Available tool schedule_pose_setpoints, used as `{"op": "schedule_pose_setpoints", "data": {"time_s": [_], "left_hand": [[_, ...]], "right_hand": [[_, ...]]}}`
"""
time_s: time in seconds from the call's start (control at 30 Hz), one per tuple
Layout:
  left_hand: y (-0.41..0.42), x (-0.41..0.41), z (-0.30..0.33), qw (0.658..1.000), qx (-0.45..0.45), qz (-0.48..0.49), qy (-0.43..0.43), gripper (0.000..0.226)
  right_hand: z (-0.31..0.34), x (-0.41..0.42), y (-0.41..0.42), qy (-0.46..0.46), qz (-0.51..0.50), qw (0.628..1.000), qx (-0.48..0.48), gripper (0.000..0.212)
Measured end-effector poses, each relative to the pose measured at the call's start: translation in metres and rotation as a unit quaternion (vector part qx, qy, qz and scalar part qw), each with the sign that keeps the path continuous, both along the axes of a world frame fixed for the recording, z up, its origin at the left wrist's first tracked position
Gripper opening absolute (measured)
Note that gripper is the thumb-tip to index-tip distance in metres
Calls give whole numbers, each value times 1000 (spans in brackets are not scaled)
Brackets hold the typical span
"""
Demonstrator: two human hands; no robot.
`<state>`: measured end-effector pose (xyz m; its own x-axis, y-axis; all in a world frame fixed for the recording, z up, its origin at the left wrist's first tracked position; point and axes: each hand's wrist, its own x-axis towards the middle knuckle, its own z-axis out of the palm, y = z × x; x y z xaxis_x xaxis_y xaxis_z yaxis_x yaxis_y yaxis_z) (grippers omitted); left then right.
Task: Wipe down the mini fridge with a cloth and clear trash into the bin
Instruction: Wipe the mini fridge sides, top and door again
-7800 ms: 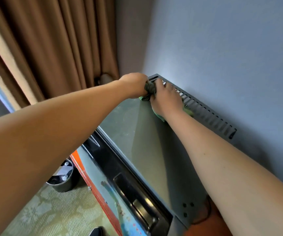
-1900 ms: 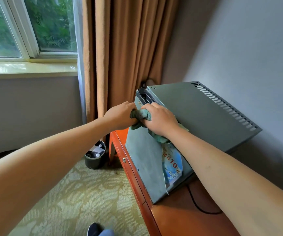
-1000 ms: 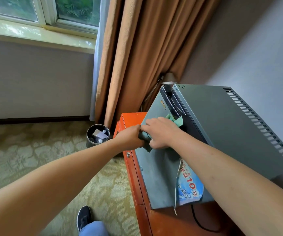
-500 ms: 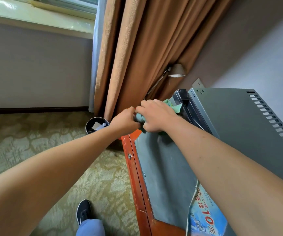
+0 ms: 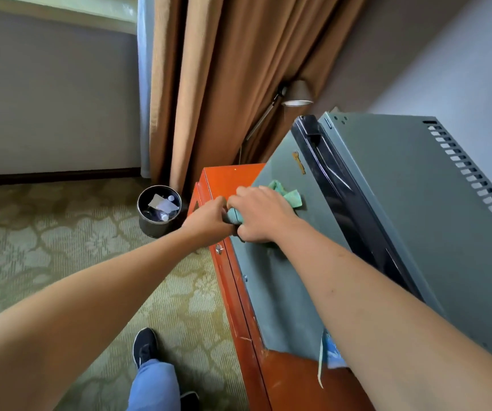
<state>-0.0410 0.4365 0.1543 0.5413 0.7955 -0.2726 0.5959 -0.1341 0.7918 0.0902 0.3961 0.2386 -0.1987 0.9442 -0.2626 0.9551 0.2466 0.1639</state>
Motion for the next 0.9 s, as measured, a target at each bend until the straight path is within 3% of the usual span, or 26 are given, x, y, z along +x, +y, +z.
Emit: {"op": "schedule_pose_setpoints", "data": {"time_s": [0.4,0.53,0.67,0.77,0.83,0.9], "left_hand": [[-116,-25,24,999,47,-1,-1,53],[-140,-39,36,993,110,32,28,59],[-154,-48,47,983,167,79,15,57],[-157,-47,58,957,273,80,-58,79],[-157,-45,66,951,294,65,-68,93],[-157,-43,72,955,285,55,-64,90]], "right_hand": [[24,-3,-122,74,-75,994,-14,57],[41,-21,-140,38,-9,999,0,53],[60,-35,-145,12,30,998,50,62],[70,-39,-147,56,19,996,72,59],[75,-38,-146,100,-2,993,65,57],[79,-35,-146,120,-9,991,55,55]]}}
